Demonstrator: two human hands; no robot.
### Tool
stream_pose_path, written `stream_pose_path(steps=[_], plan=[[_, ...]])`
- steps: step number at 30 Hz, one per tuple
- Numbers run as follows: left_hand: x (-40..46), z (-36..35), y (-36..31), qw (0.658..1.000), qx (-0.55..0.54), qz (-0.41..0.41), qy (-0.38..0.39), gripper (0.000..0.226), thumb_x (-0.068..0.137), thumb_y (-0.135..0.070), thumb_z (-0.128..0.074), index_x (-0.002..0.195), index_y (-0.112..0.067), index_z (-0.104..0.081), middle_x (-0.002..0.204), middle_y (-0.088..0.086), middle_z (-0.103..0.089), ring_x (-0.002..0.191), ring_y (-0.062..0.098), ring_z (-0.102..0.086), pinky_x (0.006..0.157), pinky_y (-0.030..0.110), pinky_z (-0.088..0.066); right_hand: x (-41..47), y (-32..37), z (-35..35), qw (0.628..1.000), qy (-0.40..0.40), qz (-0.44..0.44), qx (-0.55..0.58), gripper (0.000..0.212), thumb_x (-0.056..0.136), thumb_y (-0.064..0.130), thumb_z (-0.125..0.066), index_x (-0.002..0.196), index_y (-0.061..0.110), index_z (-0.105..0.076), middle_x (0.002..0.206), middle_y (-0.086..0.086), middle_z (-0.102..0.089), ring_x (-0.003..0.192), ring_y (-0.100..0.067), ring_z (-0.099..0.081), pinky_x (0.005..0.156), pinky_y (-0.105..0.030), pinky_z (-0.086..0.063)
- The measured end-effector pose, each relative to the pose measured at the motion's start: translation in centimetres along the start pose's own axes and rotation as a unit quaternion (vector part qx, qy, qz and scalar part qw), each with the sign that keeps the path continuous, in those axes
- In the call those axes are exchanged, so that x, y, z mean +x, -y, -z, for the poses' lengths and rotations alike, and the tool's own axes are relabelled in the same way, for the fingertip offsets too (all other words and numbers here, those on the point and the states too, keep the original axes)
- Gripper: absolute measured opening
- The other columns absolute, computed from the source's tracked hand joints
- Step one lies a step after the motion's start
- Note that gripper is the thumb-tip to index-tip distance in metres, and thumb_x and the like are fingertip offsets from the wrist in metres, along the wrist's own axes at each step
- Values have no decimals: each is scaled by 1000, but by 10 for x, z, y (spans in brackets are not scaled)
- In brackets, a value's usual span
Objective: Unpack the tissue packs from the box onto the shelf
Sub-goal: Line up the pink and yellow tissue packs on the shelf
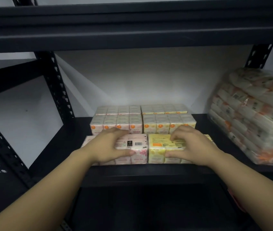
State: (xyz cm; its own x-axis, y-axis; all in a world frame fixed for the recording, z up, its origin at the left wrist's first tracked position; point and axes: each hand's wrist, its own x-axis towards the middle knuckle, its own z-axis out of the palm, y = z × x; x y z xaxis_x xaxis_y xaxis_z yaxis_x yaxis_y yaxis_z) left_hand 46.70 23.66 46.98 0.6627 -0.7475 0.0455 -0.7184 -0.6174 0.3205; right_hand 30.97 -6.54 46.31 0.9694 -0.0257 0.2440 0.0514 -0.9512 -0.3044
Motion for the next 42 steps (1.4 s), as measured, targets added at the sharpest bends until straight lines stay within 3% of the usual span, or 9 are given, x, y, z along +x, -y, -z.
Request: stream_pose_path(steps=[6, 10, 15, 20, 23, 28, 32, 37, 42], plan=[[-30, 30, 42, 979, 32, 198, -29, 89, 85, -86, -45, 152, -27, -45, 148, 6, -50, 131, 28, -53, 106, 50, -49, 35, 65, -24, 997, 27, -46, -47, 81, 91, 84, -31, 145, 28, -52, 145, 1, -56, 134, -22, -49, 110, -46, -41], [-45, 31, 64, 958, -40, 283, 3, 102, 79, -92, -46, 146, -15, -52, 133, 5, -64, 116, 23, -64, 84, 35, -53, 61, 90, -32, 981, 110, -125, -102, 77, 86, 90, -23, 100, 22, -58, 100, 2, -62, 104, -24, -57, 93, -44, -48], [-51, 28, 61, 967, -108, 226, -46, 50, 92, -69, -59, 101, -21, -70, 88, -9, -72, 78, 7, -69, 59, 22, -48, 63, 101, -35, 987, 84, -110, -82, 59, 90, 82, -38, 89, 24, -49, 78, 9, -51, 80, -15, -54, 75, -37, -49], [-61, 31, 67, 961, -122, 201, -142, 35, 85, -56, -78, 96, -27, -62, 85, -11, -68, 74, 3, -65, 55, 19, -42, 61, 100, -41, 994, -5, -110, -12, 51, 80, 75, -67, 89, 26, -58, 88, 6, -67, 82, -14, -61, 75, -37, -55], [-67, 27, 75, 955, -180, 180, -153, 49, 71, -45, -92, 101, -26, -58, 92, -11, -70, 82, 6, -70, 59, 16, -49, 56, 100, -42, 991, -21, -123, 57, 54, 69, 65, -84, 83, 21, -57, 85, 4, -67, 79, -16, -61, 65, -33, -49], [-70, 18, 73, 945, -217, 196, -148, 71, 79, -66, -77, 127, -21, -52, 104, -13, -66, 87, 2, -66, 64, 16, -48, 56, 104, -44, 990, -37, -126, 50, 62, 77, 83, -61, 81, 21, -59, 77, 4, -66, 74, -15, -61, 62, -33, -45], [-60, 18, 72, 947, -196, 235, -100, 51, 96, -63, -57, 117, -17, -64, 104, -5, -73, 86, 9, -69, 73, 29, -58, 69, 104, -48, 989, 22, -149, -9, 75, 91, 83, -33, 118, 22, -67, 112, 5, -70, 105, -21, -65, 88, -38, -51], [-63, 12, 77, 928, -267, 215, -145, 34, 91, -44, -75, 113, -20, -64, 103, -7, -73, 92, 11, -71, 73, 28, -56, 69, 94, -49, 985, 13, -146, 87, 55, 83, 74, -64, 106, 24, -72, 97, 10, -70, 92, -14, -66, 79, -35, -53], [-74, -3, 84, 917, -319, 165, -176, 94, 70, -19, -95, 146, -24, -40, 115, -7, -62, 102, 10, -66, 79, 24, -55, 56, 94, -47, 979, -35, -129, 151, 57, 61, 54, -94, 100, 34, -59, 102, 17, -65, 95, -5, -63, 78, -34, -55]])
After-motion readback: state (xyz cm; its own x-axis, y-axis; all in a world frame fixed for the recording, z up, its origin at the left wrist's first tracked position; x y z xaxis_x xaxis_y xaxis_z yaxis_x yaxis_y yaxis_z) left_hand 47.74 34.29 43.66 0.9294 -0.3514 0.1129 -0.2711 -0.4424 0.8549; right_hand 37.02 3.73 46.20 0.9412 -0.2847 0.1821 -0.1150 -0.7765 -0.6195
